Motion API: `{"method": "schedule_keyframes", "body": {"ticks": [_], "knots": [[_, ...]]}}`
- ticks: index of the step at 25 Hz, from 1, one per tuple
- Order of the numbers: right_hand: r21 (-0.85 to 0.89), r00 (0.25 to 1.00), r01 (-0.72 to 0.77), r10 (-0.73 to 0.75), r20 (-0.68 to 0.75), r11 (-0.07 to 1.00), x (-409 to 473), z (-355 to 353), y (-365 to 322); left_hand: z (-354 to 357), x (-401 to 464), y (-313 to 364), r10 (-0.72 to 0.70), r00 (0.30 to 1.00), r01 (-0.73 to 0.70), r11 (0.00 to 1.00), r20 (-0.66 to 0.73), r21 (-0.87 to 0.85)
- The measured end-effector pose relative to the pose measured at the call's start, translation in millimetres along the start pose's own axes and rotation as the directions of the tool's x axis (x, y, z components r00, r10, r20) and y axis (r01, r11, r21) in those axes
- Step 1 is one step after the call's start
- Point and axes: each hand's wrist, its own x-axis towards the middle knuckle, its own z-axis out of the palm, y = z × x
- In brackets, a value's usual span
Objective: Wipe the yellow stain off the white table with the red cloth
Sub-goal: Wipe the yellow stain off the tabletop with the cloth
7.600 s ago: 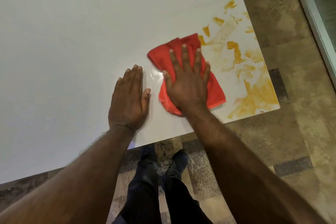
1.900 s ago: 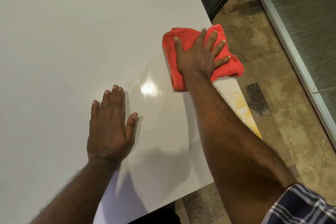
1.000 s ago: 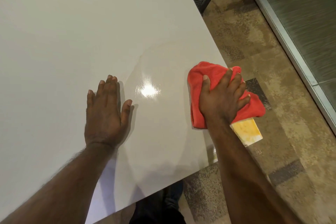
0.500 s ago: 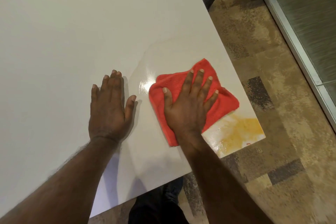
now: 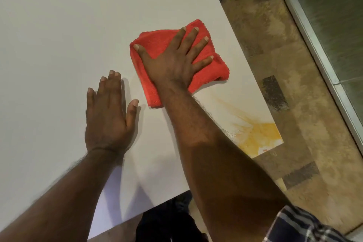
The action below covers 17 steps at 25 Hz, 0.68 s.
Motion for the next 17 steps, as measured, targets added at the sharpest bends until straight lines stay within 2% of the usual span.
{"method": "schedule_keyframes", "body": {"ticks": [7, 17], "knots": [[-0.020, 0.994, -0.101, 0.100, -0.054, 0.995, 19.7, -11.7, 47.8, -2.1, -1.3, 1.4, 0.024, 0.998, -0.025, 1.000, -0.057, -0.010], [-0.088, 0.997, -0.014, 0.008, -0.070, 0.996, -79.2, -18.3, 127.2, -10.7, -8.2, 8.0, 0.045, 0.998, -0.043, 0.998, -0.039, 0.046]]}}
